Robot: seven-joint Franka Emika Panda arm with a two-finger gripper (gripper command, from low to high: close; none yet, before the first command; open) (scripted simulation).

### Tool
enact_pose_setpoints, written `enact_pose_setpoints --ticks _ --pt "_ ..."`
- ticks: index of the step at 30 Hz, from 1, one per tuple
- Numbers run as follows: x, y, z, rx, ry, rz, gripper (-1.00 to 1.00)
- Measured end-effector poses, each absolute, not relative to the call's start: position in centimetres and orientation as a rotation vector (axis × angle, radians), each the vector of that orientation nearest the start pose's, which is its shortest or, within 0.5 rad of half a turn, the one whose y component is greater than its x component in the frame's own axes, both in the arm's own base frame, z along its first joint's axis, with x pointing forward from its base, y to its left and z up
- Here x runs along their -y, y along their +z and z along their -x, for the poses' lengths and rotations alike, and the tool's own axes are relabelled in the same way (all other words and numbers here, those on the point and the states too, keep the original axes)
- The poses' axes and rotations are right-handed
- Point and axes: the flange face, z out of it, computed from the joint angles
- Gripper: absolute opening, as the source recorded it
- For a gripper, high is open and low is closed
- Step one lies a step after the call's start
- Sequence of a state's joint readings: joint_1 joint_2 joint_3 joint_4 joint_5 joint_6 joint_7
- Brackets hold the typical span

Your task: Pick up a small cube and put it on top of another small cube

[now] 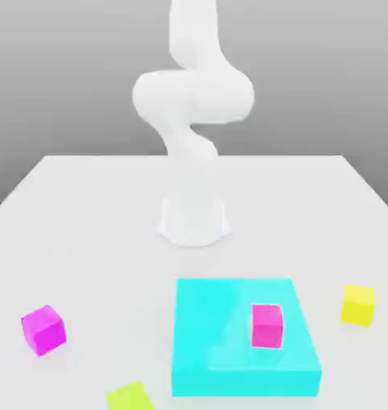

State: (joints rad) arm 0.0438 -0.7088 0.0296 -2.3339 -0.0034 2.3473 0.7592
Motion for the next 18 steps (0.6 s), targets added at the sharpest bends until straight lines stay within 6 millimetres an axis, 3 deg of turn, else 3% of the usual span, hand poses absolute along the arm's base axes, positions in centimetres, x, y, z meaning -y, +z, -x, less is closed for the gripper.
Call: enact_pose_setpoints --ticks 4,9,14,18 --pt "-8.9 58.5 -41.9 -0.685 -0.812 2.74 0.0" --pt "-16.0 48.1 -43.3 -0.368 -0.627 2.916 0.0" --pt "-22.5 37.5 -41.2 -0.016 -0.424 3.033 0.0" --pt "-27.4 29.4 -36.8 0.311 -0.248 3.074 0.0"
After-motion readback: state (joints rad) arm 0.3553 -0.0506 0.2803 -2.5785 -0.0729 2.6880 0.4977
